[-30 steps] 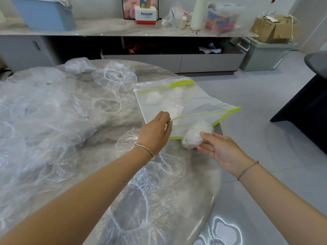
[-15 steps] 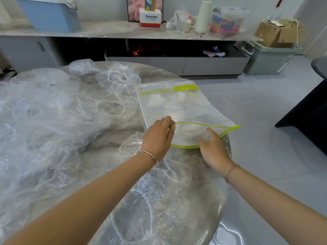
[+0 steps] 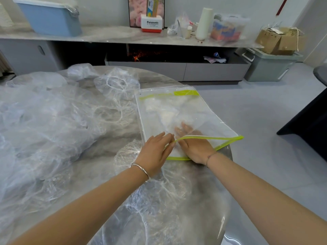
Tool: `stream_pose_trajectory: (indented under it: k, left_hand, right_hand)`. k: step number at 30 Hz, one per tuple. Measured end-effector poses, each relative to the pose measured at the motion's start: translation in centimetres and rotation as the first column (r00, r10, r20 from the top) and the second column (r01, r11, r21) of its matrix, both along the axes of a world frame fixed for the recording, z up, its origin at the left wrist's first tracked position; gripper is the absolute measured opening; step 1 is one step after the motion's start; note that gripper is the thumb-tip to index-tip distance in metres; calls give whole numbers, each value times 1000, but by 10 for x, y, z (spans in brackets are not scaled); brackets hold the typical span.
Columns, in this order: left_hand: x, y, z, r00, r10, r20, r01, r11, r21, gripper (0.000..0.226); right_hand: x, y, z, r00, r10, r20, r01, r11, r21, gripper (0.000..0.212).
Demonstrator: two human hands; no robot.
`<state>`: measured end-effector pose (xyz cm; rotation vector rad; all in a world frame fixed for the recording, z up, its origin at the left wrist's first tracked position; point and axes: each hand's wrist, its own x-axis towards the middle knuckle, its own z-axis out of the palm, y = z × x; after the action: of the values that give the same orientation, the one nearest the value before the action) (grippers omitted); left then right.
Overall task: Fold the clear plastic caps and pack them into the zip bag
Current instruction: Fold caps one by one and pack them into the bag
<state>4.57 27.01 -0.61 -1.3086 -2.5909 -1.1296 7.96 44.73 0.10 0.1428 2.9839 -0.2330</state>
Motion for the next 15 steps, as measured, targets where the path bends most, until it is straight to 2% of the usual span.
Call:
stream_pose_trajectory:
  k: [2,6,8,11,14,15]
  left_hand:
    - [-1,1,0,1000,6,0,-6,1000,0,41]
    - [-7,2,-2,998,50,22,-51,999,7,35]
    - [-10,2,-4,998,63,24,-63,998,-7,32]
    - [-10,-3,0,996,35,81,-28,996,-88,47]
    - [-2,-21,10,994,42,103,-23,984,-179,65]
    - [5,-34,14,994,53,93,-32,976,-213,70]
  right_hand:
    - [-15,-1,1,999,-25,20,24,997,67,51]
    - [1,-3,7,1000,-8,3,8,998,-67,51]
    - [28,-1,8,999,35,-2,-35,998,-43,51]
    - [74,-4,14,998,57,5,-57,992,-111,52]
    - [112,-19,23,995,97,-26,-100,979,-180,86]
    - [123,-27,25,994,103,-35,-108,974,-197,90]
